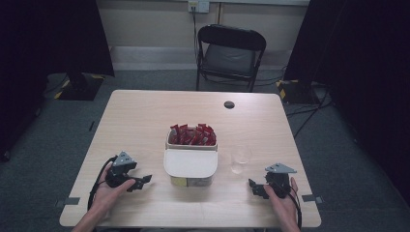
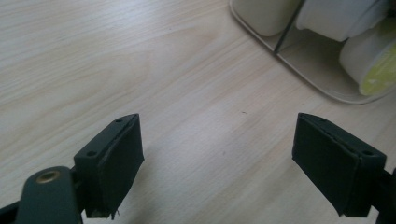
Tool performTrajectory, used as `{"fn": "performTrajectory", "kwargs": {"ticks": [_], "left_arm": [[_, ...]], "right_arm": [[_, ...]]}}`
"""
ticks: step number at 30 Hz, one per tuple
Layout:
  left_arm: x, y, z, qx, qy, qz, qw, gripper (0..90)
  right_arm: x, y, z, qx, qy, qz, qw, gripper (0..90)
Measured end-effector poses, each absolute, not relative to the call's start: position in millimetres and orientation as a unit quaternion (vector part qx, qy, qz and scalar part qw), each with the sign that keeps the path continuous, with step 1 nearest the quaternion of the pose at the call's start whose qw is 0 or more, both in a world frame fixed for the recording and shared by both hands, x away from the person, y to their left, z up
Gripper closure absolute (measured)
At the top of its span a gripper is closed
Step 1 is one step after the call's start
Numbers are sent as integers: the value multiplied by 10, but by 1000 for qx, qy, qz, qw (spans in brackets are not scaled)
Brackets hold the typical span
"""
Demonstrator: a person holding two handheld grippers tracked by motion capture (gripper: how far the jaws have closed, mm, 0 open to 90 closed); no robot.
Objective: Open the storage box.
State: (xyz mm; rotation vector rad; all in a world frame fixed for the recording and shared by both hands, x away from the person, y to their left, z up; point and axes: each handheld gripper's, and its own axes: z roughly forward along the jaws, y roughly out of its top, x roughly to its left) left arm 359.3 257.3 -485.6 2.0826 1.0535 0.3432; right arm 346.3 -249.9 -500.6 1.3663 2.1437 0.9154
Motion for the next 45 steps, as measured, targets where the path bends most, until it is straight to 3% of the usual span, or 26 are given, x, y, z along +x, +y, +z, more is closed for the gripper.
{"fn": "performTrajectory", "kwargs": {"ticks": [45], "left_arm": [[3496, 2152, -4571, 820, 357, 92, 439, 163]], "right_arm": [[3464, -2500, -5007, 494, 774, 330, 219, 85]]}}
